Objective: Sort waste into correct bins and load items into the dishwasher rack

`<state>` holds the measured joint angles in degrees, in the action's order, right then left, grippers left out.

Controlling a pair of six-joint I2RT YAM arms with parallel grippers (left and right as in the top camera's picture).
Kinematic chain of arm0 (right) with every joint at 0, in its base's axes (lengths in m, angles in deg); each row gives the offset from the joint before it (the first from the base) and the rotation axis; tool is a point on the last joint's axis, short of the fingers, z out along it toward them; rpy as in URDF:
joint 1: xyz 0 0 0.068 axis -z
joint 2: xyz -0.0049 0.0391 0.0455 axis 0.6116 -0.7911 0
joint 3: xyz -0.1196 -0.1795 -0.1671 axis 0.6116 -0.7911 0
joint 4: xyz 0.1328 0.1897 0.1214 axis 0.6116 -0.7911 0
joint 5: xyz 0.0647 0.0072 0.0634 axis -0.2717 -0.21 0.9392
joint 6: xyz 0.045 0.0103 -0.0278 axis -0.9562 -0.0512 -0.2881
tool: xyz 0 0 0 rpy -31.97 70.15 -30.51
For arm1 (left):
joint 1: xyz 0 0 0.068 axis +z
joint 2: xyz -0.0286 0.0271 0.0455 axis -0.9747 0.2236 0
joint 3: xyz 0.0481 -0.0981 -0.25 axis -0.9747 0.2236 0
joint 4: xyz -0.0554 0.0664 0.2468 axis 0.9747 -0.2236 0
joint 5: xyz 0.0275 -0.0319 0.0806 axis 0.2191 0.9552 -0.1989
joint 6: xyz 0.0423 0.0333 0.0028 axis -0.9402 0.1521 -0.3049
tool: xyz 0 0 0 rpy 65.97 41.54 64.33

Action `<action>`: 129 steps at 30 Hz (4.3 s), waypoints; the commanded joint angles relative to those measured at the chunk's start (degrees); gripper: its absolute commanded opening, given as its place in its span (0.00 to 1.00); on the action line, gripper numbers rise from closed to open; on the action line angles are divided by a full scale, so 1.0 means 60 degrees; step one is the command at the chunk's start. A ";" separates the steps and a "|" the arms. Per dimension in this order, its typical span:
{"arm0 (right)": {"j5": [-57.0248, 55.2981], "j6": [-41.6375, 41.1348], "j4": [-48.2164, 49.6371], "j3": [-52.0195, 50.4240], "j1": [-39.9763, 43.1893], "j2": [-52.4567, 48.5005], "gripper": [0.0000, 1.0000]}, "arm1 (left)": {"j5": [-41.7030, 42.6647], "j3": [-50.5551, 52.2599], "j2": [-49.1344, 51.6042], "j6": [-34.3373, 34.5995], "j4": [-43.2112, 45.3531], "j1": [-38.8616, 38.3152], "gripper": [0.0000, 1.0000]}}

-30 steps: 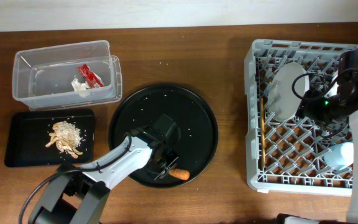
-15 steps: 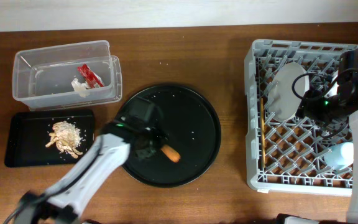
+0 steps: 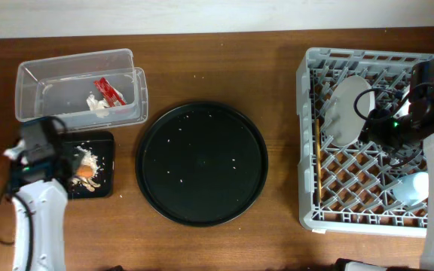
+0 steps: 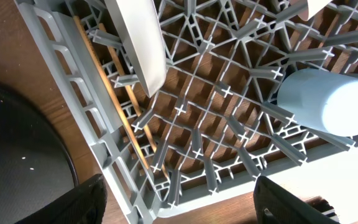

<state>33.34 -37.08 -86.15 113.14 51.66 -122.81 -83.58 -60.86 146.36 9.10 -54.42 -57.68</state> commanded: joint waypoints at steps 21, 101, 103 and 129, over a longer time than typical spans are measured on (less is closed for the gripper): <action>0.0087 -0.0069 0.0015 -0.0058 0.0044 0.0033 0.80 | 0.0346 -0.1770 0.3486 -0.0605 0.0186 0.1800 0.63; 0.0248 0.2929 1.2790 -1.4764 -0.2754 1.3890 0.98 | 0.3136 0.1719 -0.6907 -0.5621 -0.1989 -0.3840 0.99; 0.0251 0.2929 1.2790 -1.4764 -0.2754 1.3890 0.98 | 0.3133 0.1719 -0.6907 -0.5621 -0.1993 -0.3840 0.99; 0.0251 0.2929 1.2790 -1.4764 -0.2754 1.3890 0.98 | 0.1887 0.6961 -1.1919 -0.6288 0.3650 -0.4299 0.99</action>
<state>35.33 -19.86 -9.14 24.84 35.62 -39.88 -71.45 -24.97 78.86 -25.42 -41.24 -83.19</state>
